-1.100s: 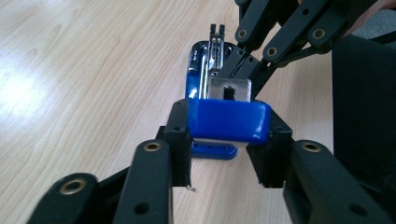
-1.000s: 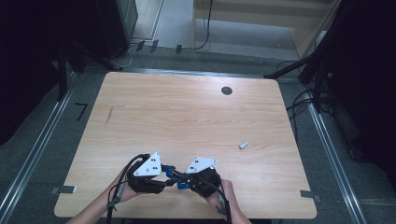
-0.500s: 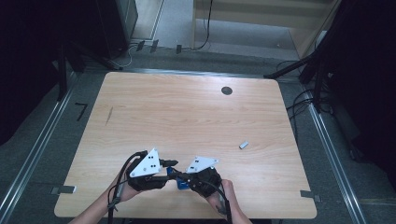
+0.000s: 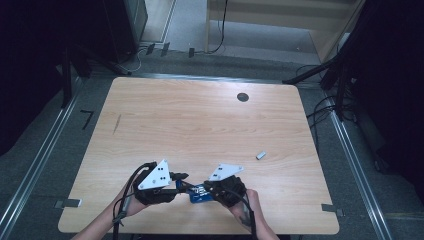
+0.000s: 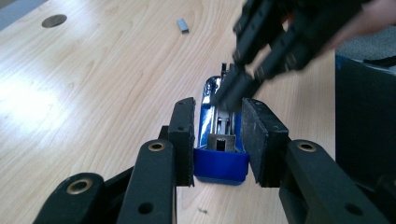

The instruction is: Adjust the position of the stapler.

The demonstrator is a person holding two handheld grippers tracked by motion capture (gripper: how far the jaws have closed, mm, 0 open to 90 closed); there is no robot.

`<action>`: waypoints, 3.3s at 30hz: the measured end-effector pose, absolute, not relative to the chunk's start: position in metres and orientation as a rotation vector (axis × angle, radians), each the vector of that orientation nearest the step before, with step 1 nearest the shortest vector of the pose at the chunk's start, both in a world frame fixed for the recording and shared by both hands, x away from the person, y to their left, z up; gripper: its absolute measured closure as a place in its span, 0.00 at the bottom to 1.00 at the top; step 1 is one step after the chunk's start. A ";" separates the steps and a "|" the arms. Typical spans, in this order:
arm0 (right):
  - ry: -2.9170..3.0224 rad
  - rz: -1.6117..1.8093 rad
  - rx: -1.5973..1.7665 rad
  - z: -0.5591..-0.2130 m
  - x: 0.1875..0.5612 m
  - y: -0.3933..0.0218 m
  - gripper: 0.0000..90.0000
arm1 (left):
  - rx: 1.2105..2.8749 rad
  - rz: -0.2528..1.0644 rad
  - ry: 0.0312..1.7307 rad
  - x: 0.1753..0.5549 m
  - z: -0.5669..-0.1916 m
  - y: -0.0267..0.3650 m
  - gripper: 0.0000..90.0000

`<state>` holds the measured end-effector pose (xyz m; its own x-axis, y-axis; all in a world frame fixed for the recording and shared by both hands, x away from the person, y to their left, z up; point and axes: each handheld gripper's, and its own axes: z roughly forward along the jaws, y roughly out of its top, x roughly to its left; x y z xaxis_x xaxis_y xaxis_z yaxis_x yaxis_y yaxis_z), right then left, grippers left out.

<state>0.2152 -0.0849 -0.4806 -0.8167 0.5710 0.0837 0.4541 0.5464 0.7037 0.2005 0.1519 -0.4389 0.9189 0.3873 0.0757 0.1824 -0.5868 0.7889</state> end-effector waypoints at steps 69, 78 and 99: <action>2.651 0.958 1.121 -0.496 0.240 -0.135 0.88 | 2.492 0.155 0.520 0.207 -0.494 0.168 0.68; 2.679 0.951 1.131 -0.495 0.239 -0.136 0.89 | 2.507 0.157 0.535 0.209 -0.496 0.167 0.66; 2.721 0.915 1.181 -0.493 0.229 -0.139 0.89 | 2.510 0.139 0.447 0.221 -0.496 0.168 0.63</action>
<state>0.2292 -0.1388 -0.4929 -0.7101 0.6777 0.1912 0.6556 0.5372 0.5307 0.2209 0.1676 -0.4956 0.9384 0.3454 0.0007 0.2850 -0.7755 0.5634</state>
